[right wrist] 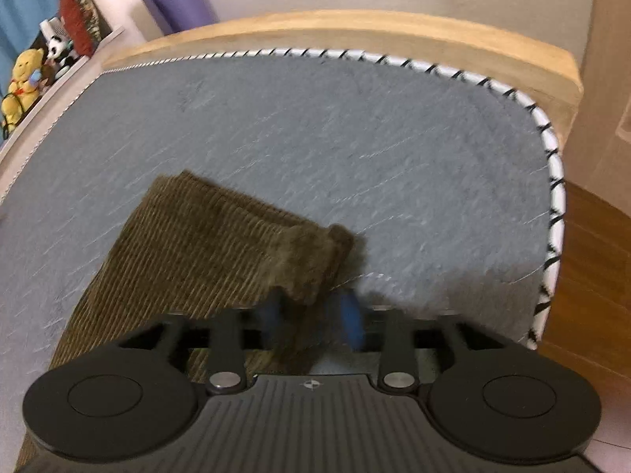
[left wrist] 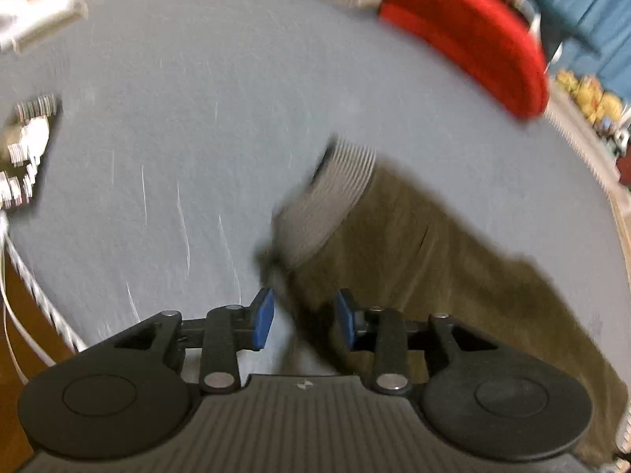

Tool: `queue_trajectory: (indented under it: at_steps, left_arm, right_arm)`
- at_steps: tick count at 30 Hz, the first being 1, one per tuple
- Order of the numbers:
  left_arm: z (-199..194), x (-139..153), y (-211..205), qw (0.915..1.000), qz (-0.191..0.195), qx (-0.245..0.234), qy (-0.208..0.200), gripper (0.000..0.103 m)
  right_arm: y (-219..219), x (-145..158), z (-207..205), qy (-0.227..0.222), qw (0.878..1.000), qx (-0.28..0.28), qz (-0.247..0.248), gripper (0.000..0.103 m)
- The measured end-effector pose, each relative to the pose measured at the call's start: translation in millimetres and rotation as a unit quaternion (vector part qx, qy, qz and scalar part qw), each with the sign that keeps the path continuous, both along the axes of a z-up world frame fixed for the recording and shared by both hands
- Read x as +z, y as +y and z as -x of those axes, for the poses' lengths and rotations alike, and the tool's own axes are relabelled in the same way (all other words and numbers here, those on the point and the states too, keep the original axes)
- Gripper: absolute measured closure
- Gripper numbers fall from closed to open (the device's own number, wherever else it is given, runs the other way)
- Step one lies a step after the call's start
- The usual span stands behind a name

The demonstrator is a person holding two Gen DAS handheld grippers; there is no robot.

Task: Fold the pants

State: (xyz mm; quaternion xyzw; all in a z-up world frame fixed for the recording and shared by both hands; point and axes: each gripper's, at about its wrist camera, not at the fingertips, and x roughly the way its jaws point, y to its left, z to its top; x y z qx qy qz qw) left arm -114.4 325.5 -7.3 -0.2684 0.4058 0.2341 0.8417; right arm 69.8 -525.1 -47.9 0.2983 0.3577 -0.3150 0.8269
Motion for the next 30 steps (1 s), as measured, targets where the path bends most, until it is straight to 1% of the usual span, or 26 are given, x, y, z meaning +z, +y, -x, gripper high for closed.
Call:
queue_trajectory:
  at_steps: [1,3,4,5,6,7,8,9,10,11,12,13,14,15,16,18,19,20,21,22,23,27,30]
  left_arm:
    - [-1.9,10.8,-5.4,0.9996,-0.021,-0.005,-0.019,0.065]
    - [-16.4,33.5,-20.6,0.9951,-0.075,-0.041,-0.049,0.065]
    - [-26.7,40.6,-27.4,0.9917,-0.091,-0.068,-0.061,0.065]
    - [-38.9,43.6,-31.3,0.9890,-0.096,-0.092,-0.066,0.070]
    - [-53.0,42.8,-33.5,0.9880,-0.092,-0.108,-0.061,0.077]
    - [-66.7,39.5,-31.9,0.9888,-0.086,-0.110,-0.053,0.095]
    - [-79.2,34.1,-30.2,0.9885,-0.084,-0.115,-0.050,0.101]
    - [-88.2,26.8,-31.0,0.9866,-0.094,-0.125,-0.047,0.102]
    - [-99.2,16.3,-31.3,0.9834,-0.114,-0.138,-0.033,0.103]
    - [-110.2,-1.2,-25.4,0.9804,-0.132,-0.146,0.001,0.103]
    - [-117.6,-24.5,-12.6,0.9803,-0.123,-0.148,0.046,0.103]
    - [-122.8,-42.5,-2.4,0.9839,-0.091,-0.138,0.069,0.101]
    - [-122.5,-50.0,7.7,0.9881,-0.063,-0.120,0.071,0.101]
    - [-120.4,-47.2,6.8,0.9889,-0.062,-0.118,0.066,0.101]
    - [-119.3,-40.3,1.7,0.9886,-0.074,-0.117,0.058,0.101]
    - [-114.9,-24.8,-13.2,0.9872,-0.101,-0.121,0.025,0.101]
    - [-115.0,-21.7,-19.4,0.9859,-0.106,-0.129,0.015,0.099]
    - [-119.3,-20.4,-25.9,0.9847,-0.107,-0.137,0.013,0.099]
    - [-122.5,-22.1,-30.5,0.9844,-0.104,-0.141,0.015,0.099]
    - [-124.0,-24.4,-33.7,0.9843,-0.100,-0.145,0.014,0.099]
    - [-126.5,-25.7,-39.6,0.9834,-0.097,-0.153,0.014,0.099]
    - [-132.5,-23.8,-70.7,0.9768,-0.095,-0.192,-0.002,0.099]
    - [-136.4,-18.3,-98.6,0.9676,-0.094,-0.234,-0.017,0.098]
  right_arm:
    - [-0.4,0.7,1.5,0.001,1.000,0.000,0.003,0.043]
    - [-0.1,-3.5,-0.9,0.005,1.000,0.012,-0.011,0.042]
    - [-0.9,-8.0,-1.4,0.010,1.000,0.018,-0.022,0.042]
    - [-1.4,-14.3,-7.3,0.017,0.999,0.019,-0.031,0.042]
    - [-1.2,-20.9,-10.3,0.025,0.999,0.019,-0.041,0.042]
    - [-0.7,-25.9,-14.1,0.031,0.998,0.020,-0.043,0.041]
    - [0.9,-27.1,-17.2,0.033,0.999,0.023,-0.032,0.041]
    - [3.2,-25.7,-19.6,0.035,0.999,0.028,-0.017,0.047]
    - [5.4,-24.8,-21.7,0.032,0.999,0.037,-0.004,0.068]
    - [5.5,-24.9,-22.0,0.022,0.999,0.044,-0.006,0.078]
    - [4.3,-25.1,-21.4,0.018,0.999,0.042,-0.008,0.083]
    - [2.9,-25.1,-20.2,0.014,0.999,0.038,-0.009,0.086]
    - [1.8,-25.1,-18.8,0.010,0.999,0.035,-0.013,0.087]
    - [1.3,-24.8,-17.5,0.007,0.999,0.031,-0.017,0.088]
    - [-0.2,-24.7,-16.4,0.004,0.999,0.028,-0.021,0.088]
    - [-2.2,-23.8,-15.2,0.001,0.999,0.029,-0.026,0.088]
    - [-3.7,-23.0,-15.1,-0.001,0.999,0.029,-0.029,0.088]
    - [-5.0,-23.5,-14.4,-0.002,0.999,0.031,-0.033,0.087]
    - [-6.0,-24.3,-16.0,0.000,0.999,0.036,-0.036,0.080]
    - [-6.6,-24.6,-16.6,0.003,0.998,0.040,-0.037,0.076]
    - [-9.1,-25.2,-17.7,0.002,0.998,0.041,-0.039,0.075]
    - [-15.7,-27.8,-14.3,-0.020,0.998,0.028,-0.061,0.073]
    - [-22.2,-30.7,-9.6,-0.040,0.996,0.018,-0.080,0.073]
